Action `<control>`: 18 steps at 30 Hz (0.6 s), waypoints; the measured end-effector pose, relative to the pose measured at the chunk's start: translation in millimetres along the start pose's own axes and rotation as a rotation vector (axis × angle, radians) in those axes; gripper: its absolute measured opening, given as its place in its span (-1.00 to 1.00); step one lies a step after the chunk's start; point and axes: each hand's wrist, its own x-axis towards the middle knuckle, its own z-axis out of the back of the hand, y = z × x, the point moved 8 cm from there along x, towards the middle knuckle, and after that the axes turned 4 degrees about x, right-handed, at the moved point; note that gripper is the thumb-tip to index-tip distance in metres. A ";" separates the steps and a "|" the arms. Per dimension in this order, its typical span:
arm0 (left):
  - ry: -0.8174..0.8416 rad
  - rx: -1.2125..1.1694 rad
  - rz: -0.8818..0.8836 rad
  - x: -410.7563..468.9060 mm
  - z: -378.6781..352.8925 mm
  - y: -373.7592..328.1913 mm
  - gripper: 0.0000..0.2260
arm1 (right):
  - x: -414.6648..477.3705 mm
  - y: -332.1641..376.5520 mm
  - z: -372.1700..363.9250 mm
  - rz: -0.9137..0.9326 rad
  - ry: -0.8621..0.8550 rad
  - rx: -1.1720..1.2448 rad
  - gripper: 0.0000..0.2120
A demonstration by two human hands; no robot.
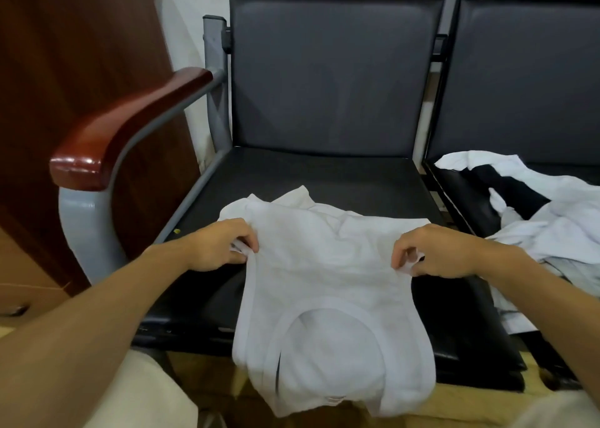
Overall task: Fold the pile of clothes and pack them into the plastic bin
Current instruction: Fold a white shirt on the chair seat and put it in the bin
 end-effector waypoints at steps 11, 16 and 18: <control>-0.006 0.001 0.073 20.5 5.5 4.7 -0.86 | 18.7 -11.8 -3.4 -0.006 0.010 0.068 -0.85; -0.153 -0.149 0.128 17.5 23.0 5.5 -0.76 | 22.4 -11.1 6.8 0.007 -0.072 0.055 -0.84; -0.225 -0.178 0.174 15.6 29.4 9.5 -0.77 | 21.3 -13.3 14.7 0.011 -0.156 0.129 -0.79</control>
